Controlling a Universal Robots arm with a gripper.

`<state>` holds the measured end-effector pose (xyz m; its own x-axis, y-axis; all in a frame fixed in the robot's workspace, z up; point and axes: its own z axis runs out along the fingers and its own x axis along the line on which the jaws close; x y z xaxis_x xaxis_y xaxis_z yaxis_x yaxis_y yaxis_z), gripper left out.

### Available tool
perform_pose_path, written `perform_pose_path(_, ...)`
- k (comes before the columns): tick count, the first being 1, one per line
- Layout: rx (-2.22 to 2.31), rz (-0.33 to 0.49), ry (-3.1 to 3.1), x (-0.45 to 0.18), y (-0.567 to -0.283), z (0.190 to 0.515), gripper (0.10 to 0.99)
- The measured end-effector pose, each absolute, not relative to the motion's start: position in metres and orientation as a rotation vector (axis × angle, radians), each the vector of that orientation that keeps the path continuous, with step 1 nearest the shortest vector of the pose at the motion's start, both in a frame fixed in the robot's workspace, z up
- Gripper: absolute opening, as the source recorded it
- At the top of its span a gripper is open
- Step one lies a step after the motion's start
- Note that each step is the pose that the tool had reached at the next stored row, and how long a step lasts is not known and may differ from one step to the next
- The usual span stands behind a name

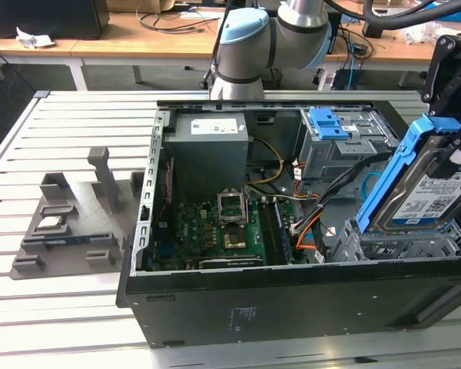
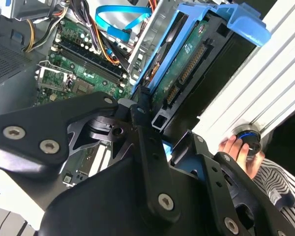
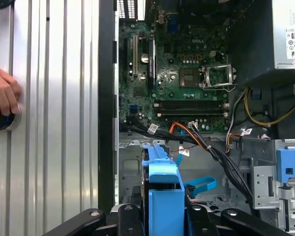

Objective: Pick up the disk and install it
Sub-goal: 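Insert the disk into the insertion slot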

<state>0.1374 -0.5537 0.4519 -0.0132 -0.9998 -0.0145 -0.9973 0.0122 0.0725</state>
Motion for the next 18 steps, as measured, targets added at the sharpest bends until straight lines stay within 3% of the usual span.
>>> perform_pose_path(18, 2.183, -0.095, -2.198, 0.14, -0.546, 0.421, 0.365)
